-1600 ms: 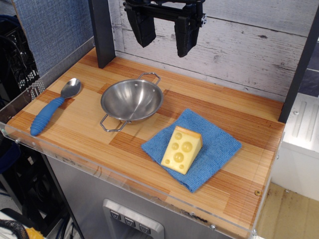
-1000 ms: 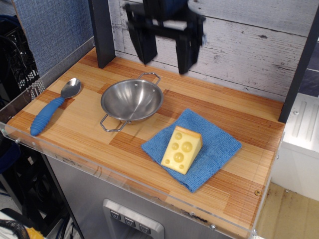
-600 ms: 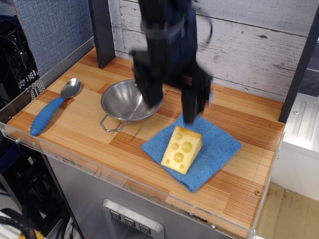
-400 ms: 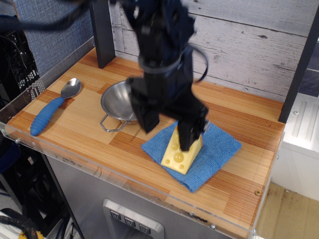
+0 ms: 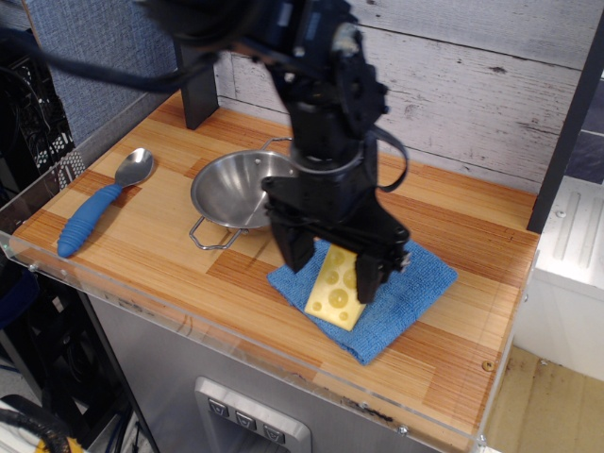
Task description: Move yellow object away from blue cloth.
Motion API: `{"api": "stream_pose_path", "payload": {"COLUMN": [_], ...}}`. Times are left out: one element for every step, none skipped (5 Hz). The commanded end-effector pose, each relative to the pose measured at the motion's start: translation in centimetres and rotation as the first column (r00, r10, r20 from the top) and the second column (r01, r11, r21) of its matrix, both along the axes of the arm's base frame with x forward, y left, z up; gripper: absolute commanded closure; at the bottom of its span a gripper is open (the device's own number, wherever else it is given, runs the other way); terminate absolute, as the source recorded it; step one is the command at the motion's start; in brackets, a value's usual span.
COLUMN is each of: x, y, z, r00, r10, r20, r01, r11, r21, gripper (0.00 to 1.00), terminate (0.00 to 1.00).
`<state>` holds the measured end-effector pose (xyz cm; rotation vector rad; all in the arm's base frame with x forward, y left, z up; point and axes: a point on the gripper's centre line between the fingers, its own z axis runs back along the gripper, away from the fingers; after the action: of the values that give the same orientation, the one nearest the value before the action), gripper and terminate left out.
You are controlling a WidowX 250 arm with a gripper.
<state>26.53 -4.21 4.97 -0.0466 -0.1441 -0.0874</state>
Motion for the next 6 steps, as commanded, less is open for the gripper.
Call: {"api": "stream_pose_path", "payload": {"x": [2.7,2.8,2.4,2.1,1.9,1.4], "y": [-1.6,-1.9,-1.7,-1.7,-1.6,-0.8], "z": [-0.8,-1.5,-2.0,-1.7,-0.6,1.9], "r00": [1.0,1.0,1.0,1.0,1.0,0.997], "r10": [0.002,-0.013,-0.016,-0.019,-0.029,-0.041], "r20": [0.011,0.001,-0.009,0.004,0.012,0.063], "r01": [-0.002,0.013,0.016,0.018,0.028,0.039], "r11": [1.0,1.0,0.999,0.998,0.998,0.999], "r21": [0.011,0.024,0.042,0.055,0.049,0.027], "gripper": [0.0,0.0,0.0,1.0,1.0,1.0], "terminate": [0.0,0.0,0.0,0.0,0.0,0.0]}}
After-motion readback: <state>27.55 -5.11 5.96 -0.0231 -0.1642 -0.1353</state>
